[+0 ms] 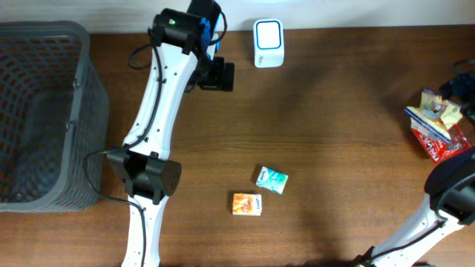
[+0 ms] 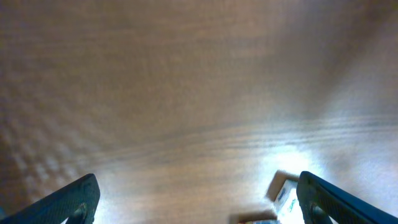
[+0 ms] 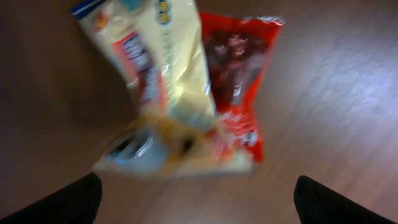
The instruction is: Scan the item barcode
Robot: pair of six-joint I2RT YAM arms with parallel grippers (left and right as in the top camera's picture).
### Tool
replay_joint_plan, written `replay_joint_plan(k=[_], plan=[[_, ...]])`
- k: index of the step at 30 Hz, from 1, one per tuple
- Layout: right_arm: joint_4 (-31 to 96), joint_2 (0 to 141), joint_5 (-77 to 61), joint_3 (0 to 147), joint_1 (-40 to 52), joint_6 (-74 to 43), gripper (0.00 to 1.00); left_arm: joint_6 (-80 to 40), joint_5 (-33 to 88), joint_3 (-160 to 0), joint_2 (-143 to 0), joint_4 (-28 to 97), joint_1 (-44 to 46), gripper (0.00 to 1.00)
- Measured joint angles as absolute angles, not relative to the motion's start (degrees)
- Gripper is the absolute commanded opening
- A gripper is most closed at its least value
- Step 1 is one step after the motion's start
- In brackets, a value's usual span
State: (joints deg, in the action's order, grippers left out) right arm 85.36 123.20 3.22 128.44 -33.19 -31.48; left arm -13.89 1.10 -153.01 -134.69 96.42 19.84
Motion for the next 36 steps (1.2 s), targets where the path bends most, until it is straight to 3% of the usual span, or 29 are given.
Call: replay_joint_plan(k=[5,11,12,14,27,34,36], plan=[[87.39,120.51,-16.14,131.41,-33.19,-24.32,0.99,-9.37,8.93,-143.26,-134.72,95.90,22.65,0.99],[87.48,120.51,-24.43,131.41,-30.76,-19.97,0.98,-5.52,14.57,-131.22,-134.76,92.51,30.37,1.00],[87.55,120.51,-25.12,131.41,-30.06,-19.53,0.98,-5.13,14.98,-129.19,-134.76,91.50,31.99,0.93],[87.61,120.51,-25.19,131.41,-28.45,-19.20,0.98,-4.56,15.73,-126.10,-134.91,91.07,34.98,0.79],[87.64,120.51,-15.84,131.41,-23.20,-18.85,0.98,-3.88,16.53,-116.53,-134.93,86.15,44.25,0.72],[87.64,120.51,-15.18,131.41,-23.20,-18.79,0.98,-4.56,16.51,-113.60,-134.93,77.67,44.34,0.51],[87.64,120.51,-15.00,131.41,-23.20,-18.83,0.98,-5.52,16.51,-112.27,-134.93,75.70,44.34,0.49]])
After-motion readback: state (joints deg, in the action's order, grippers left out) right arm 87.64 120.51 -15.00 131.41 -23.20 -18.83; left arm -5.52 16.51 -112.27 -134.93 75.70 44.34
